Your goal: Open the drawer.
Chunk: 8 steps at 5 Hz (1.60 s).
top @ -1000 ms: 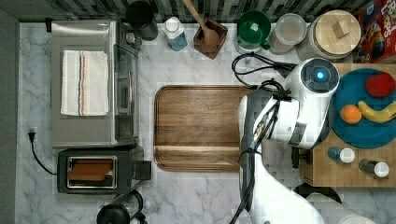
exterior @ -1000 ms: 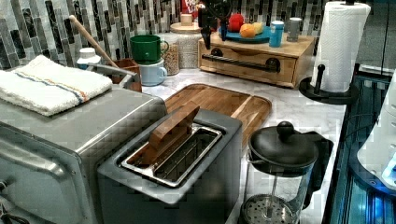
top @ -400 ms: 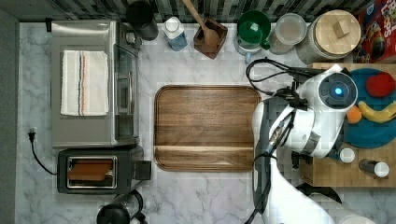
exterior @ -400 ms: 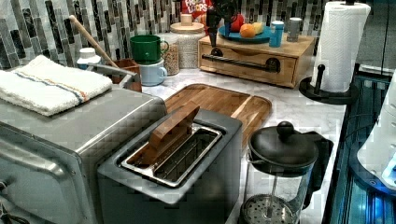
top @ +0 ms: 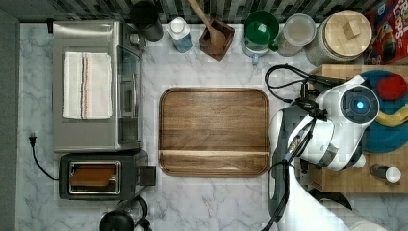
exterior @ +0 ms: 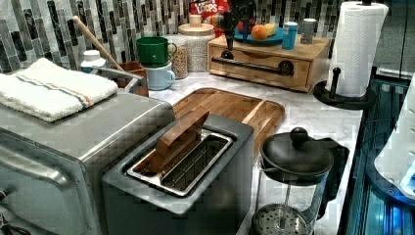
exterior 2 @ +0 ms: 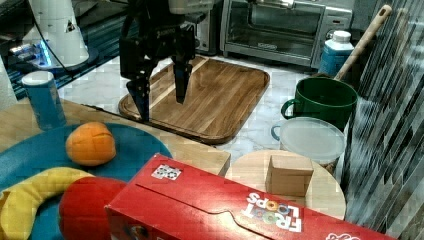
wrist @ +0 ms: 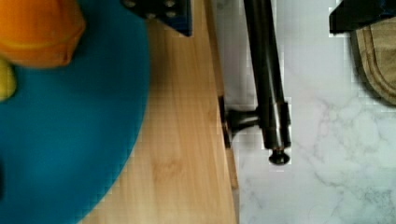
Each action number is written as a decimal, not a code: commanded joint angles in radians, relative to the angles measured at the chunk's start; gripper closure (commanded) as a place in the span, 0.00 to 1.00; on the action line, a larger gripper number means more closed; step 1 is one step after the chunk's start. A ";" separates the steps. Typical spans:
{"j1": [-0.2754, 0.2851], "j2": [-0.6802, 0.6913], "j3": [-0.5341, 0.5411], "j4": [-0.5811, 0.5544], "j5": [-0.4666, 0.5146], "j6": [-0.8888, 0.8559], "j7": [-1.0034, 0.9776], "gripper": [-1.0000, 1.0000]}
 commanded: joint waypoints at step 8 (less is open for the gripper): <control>0.112 0.010 -0.014 -0.191 -0.120 0.283 0.272 0.00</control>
